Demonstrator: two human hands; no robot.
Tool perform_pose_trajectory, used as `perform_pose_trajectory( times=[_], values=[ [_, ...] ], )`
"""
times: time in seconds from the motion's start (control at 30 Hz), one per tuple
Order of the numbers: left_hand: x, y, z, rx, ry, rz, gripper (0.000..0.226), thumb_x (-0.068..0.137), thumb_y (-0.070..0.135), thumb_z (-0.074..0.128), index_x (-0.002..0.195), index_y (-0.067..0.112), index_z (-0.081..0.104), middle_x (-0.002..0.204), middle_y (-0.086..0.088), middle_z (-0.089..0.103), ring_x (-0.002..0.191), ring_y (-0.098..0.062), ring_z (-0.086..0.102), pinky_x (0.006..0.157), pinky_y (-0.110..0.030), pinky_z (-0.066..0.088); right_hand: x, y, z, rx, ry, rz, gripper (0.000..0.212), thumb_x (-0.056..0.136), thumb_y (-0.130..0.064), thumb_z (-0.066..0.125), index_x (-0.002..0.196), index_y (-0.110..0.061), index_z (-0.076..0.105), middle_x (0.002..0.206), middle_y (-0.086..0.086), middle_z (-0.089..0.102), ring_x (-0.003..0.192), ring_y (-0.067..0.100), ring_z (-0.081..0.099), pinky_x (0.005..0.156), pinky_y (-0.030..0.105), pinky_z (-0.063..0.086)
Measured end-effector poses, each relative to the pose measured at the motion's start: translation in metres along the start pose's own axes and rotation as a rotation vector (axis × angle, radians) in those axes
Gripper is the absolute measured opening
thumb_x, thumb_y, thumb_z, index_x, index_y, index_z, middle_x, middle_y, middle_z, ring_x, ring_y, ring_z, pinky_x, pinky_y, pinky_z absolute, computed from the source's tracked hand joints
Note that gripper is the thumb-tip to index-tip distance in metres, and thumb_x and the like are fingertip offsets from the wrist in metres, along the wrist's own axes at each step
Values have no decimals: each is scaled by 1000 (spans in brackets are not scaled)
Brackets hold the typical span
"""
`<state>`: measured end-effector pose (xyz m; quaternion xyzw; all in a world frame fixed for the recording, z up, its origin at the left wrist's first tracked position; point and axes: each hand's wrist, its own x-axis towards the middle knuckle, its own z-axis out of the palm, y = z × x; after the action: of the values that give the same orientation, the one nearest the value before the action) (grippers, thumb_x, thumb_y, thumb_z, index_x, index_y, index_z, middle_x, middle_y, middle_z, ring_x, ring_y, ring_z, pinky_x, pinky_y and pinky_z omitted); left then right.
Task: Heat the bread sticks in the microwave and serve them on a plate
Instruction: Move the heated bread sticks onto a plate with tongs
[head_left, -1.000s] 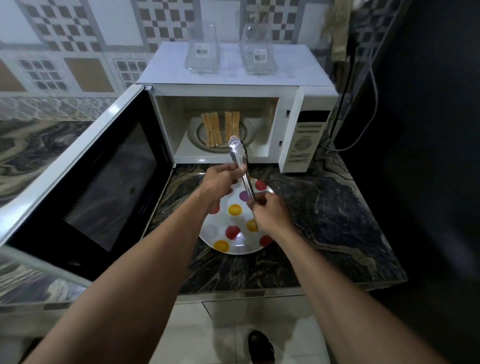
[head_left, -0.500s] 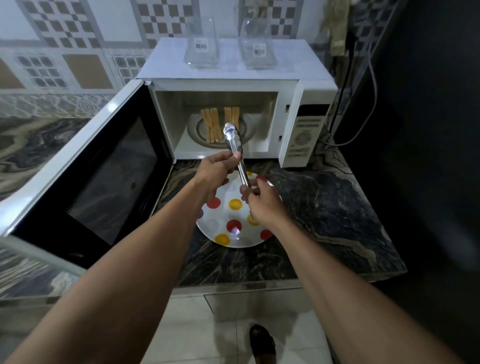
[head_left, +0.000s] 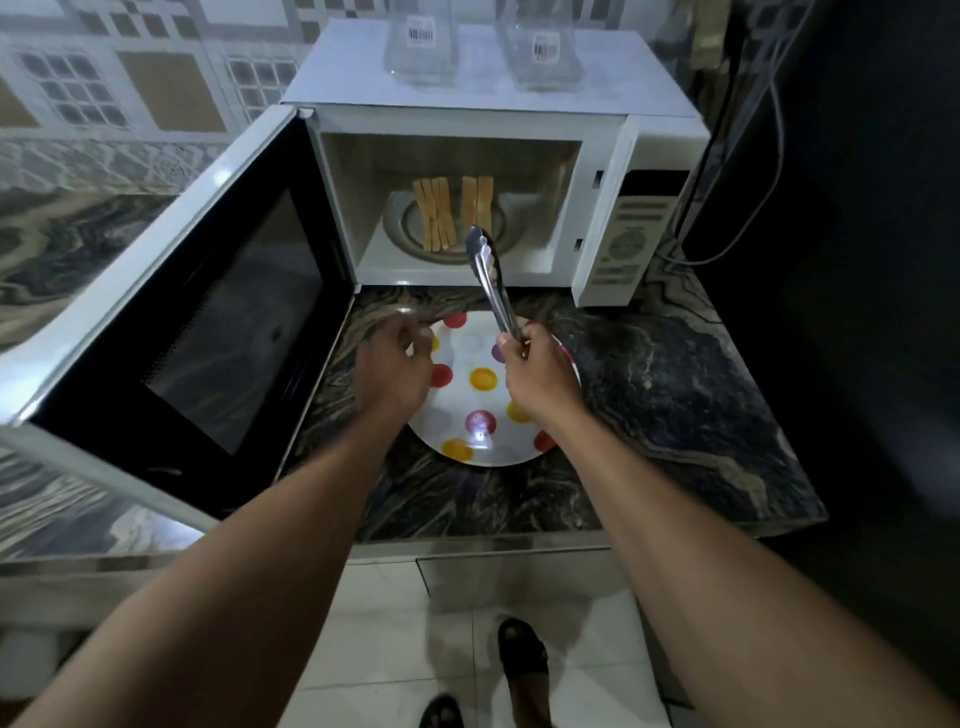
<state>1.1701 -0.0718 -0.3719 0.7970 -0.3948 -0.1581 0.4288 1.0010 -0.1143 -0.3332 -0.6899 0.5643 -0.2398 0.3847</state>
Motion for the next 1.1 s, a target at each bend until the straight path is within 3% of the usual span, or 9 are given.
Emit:
perform_pose_trajectory(
  times=[0.07,0.13,0.23,0.37,0.63,0.77,0.83,0.9,1.1],
  values=[
    [-14,-29,5,233,-34,88,50,95,44,50,138,20,56,136,-13,60,126,-35,52,104,-43,42,3,0,-1,-29,29,2,27,102,-42,44,108,-17,53,96,3,62,84,24,57,70,33,41],
    [-24,-51,14,329,-93,103,74,94,56,36,153,13,36,153,-17,42,141,-37,37,116,-48,29,8,-1,0,-48,55,3,27,102,-42,44,104,-17,53,95,2,62,87,26,60,73,36,47],
    [-29,-62,27,473,-164,117,83,94,62,19,159,10,17,164,-16,20,152,-35,13,122,-52,7,19,-3,1,-82,81,8,27,102,-40,44,101,-15,52,92,3,60,92,31,61,77,40,50],
    [-25,-60,29,562,-208,127,79,95,60,10,160,15,9,167,-13,9,154,-33,1,121,-53,-7,36,-10,2,-143,121,24,30,102,-38,44,105,-10,53,105,15,64,97,37,61,78,41,49],
    [-9,-58,27,588,-226,139,69,103,52,12,160,13,9,166,-14,14,154,-32,6,124,-48,0,68,-33,8,-180,155,88,35,102,-39,45,116,-8,51,113,14,64,98,35,61,68,33,40],
    [-9,-59,27,548,-187,133,78,96,58,5,161,15,9,166,-11,16,154,-29,9,124,-44,1,90,-47,11,-218,175,126,34,102,-39,47,117,-9,50,103,8,62,75,24,52,49,25,27],
    [-8,-60,29,528,-151,125,78,96,59,5,161,15,11,166,-9,19,154,-27,11,125,-43,2,103,-51,16,-215,172,136,38,101,-41,49,119,-7,50,108,9,64,79,25,56,51,25,34],
    [-8,-60,29,534,-126,125,80,96,60,3,160,14,14,165,-8,21,154,-26,13,125,-43,4,116,-53,22,-187,168,149,42,100,-43,50,121,-7,50,115,12,64,93,32,63,66,32,47],
    [-8,-60,29,531,-128,122,80,95,61,4,160,16,13,166,-6,22,154,-23,13,126,-42,4,137,-63,30,-198,160,155,36,99,-39,54,118,-8,53,104,8,64,84,26,59,58,31,39]
  ],
)
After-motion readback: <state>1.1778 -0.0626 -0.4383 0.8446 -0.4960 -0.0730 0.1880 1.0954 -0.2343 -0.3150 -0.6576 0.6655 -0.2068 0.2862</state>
